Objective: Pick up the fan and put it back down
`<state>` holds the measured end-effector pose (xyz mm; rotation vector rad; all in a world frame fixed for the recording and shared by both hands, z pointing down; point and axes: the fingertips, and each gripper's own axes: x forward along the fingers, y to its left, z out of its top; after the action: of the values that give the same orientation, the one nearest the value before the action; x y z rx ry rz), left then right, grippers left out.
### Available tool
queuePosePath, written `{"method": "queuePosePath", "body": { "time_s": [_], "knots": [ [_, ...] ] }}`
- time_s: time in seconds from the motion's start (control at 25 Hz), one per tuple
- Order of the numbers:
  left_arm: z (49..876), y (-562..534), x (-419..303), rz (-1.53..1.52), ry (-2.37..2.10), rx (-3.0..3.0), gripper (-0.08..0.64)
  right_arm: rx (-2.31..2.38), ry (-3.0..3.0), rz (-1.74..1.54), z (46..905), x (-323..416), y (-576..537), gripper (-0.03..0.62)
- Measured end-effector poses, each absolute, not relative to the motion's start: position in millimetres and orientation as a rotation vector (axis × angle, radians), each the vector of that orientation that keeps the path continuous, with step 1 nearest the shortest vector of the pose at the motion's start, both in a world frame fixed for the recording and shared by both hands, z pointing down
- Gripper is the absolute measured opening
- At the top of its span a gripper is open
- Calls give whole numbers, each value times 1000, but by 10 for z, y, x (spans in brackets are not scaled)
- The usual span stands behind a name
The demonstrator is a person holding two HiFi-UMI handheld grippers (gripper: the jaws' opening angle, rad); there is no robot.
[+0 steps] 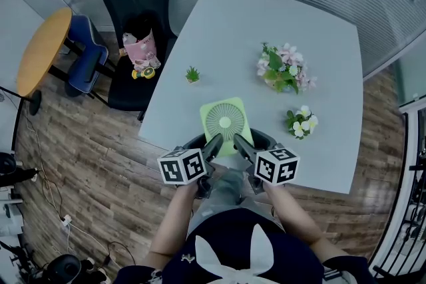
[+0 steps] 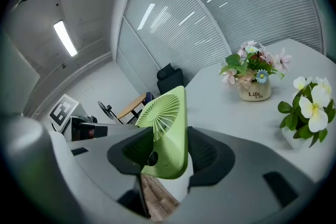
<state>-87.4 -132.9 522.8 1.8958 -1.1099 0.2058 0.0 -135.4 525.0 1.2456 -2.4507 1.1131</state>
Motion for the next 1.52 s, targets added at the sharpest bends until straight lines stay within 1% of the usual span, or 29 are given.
{"method": "queuePosePath", "body": {
  "time_s": [1.04,1.52],
  "knots": [
    [5941,-1249,-891,293,-1064,1765,207,1166,-2323,1243,5929,3,-1281,204],
    [6188,-1287,-915,282,-1051,1701,207,1118,-2280,1279,6206,-56,-1333,204]
  ]
}}
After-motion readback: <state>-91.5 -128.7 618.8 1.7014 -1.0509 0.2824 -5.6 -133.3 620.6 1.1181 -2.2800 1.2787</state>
